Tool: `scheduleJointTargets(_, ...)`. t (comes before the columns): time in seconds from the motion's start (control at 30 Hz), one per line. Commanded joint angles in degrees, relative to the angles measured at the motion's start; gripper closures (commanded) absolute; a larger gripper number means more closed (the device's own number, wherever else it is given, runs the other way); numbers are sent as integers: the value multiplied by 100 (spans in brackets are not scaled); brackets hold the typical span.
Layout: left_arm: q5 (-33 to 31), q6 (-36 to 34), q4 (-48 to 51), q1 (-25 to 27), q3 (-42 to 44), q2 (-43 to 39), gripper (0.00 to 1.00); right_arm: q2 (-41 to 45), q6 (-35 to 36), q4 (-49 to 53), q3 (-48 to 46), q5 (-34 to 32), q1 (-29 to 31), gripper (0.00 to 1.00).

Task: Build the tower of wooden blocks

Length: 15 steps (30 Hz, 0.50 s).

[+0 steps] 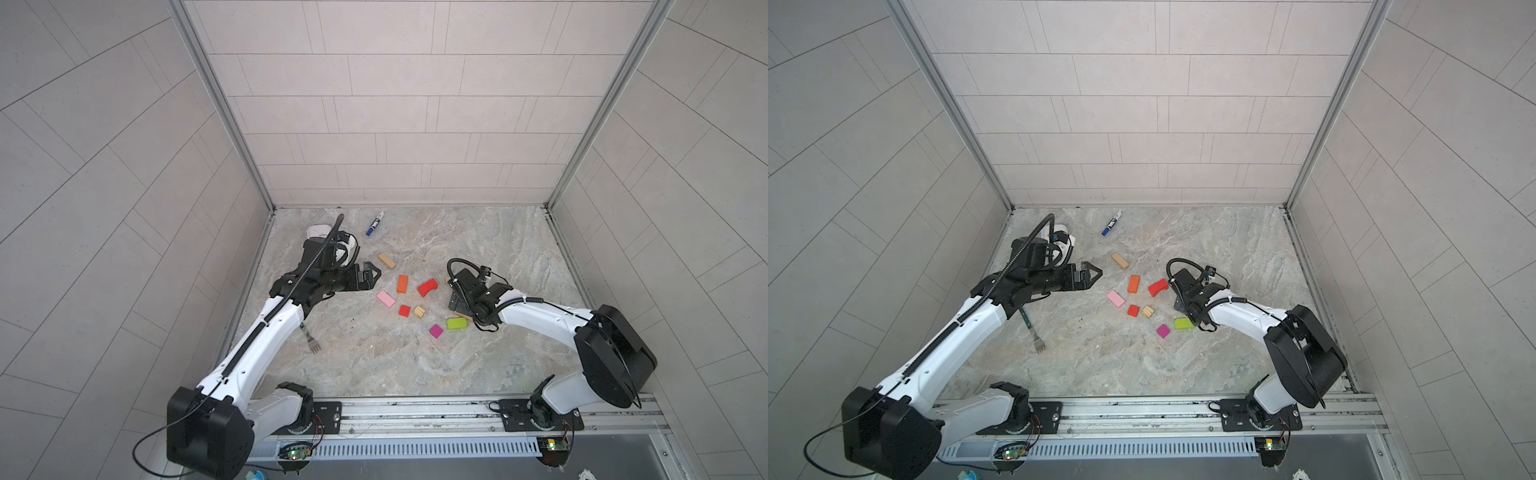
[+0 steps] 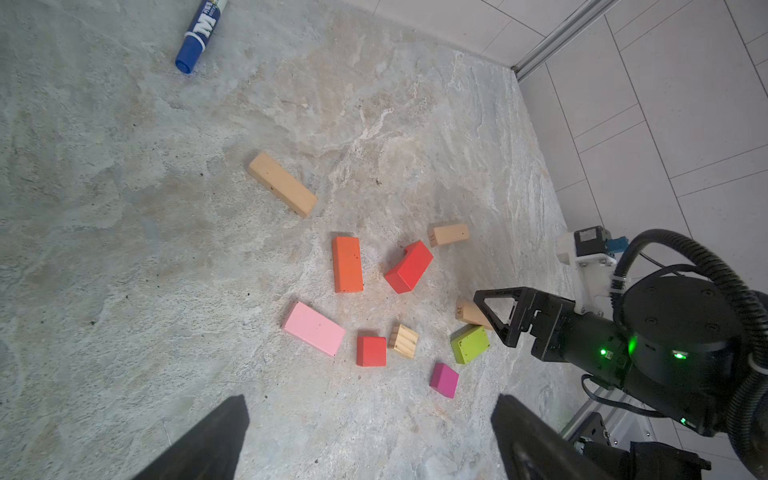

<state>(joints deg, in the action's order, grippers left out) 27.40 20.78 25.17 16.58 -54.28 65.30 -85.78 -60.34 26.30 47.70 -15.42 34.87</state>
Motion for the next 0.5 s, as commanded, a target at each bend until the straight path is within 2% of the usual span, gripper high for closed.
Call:
scheduleJointTargets(0.0,-6,-15,-47,25,22,-127,1,-18,-473,-112,-113,4,67,1)
scheduleJointTargets(0.17,11,-19,-56,29,17,-119,1,-52,-756,-331,-305,-32,159,4)
scheduleJointTargets(0.47,-6,-29,-56,24,23,-132,1,-399,-733,-437,-264,51,213,7)
